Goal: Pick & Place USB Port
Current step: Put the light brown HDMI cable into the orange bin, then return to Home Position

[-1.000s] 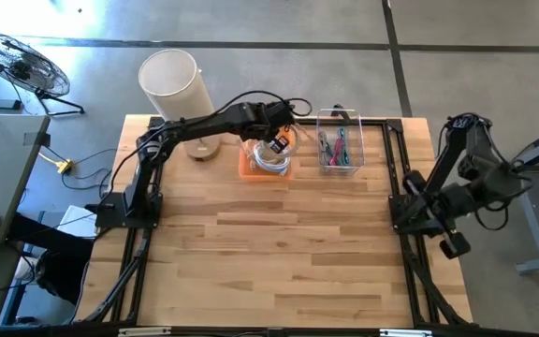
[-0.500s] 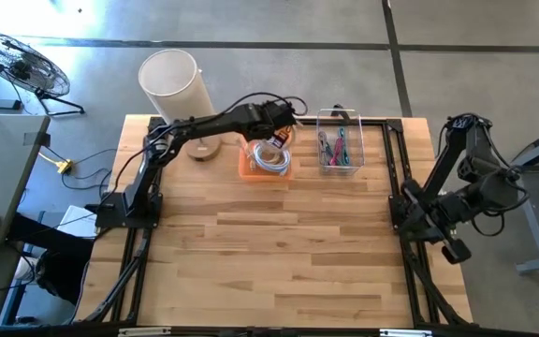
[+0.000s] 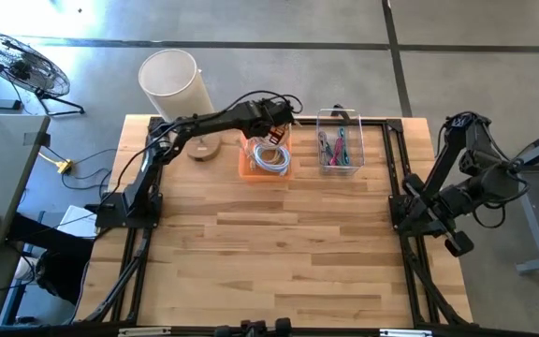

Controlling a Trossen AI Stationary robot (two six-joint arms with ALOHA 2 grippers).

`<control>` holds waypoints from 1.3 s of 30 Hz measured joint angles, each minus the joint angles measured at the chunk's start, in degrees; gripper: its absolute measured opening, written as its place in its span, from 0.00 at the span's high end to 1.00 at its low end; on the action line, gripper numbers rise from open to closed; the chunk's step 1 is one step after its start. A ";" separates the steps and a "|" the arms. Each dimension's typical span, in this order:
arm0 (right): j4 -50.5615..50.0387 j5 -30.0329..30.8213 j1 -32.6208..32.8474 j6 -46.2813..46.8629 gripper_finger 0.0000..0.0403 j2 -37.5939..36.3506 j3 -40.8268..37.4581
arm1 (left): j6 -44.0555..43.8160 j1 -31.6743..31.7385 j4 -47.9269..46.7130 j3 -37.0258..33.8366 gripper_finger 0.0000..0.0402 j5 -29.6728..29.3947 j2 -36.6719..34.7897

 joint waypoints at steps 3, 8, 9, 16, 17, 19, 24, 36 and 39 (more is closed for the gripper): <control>-0.72 0.35 0.00 -0.01 0.82 0.05 0.00 | -0.05 -0.01 -1.55 -0.09 0.80 0.80 1.23; -1.17 0.78 0.00 -0.02 0.82 0.05 0.00 | 0.05 0.03 -1.22 -0.04 0.72 0.63 2.00; -1.23 0.88 0.00 -0.02 0.82 0.05 0.00 | 0.06 0.02 -0.84 -0.02 0.66 0.49 2.10; -1.58 0.94 0.00 -0.02 0.82 0.05 0.00 | 0.74 0.03 0.30 -0.04 0.34 0.83 2.25; -1.56 0.94 0.00 -0.02 0.82 0.05 0.00 | 1.57 0.02 0.37 -0.04 0.31 1.00 2.25; -1.58 0.94 0.00 -0.04 0.82 0.05 0.00 | 3.34 0.02 0.58 -0.04 0.28 1.19 2.25; -1.57 1.17 0.00 -0.95 0.82 0.05 0.00 | 10.83 -0.60 0.99 2.13 0.27 5.47 2.27; 0.65 7.79 -0.02 -9.49 0.82 -2.33 0.00 | 50.08 -10.56 4.79 18.80 0.27 18.25 2.25; 0.69 8.66 -0.02 -9.91 0.82 -3.66 0.01 | 52.24 -14.21 4.86 23.23 0.26 24.29 2.24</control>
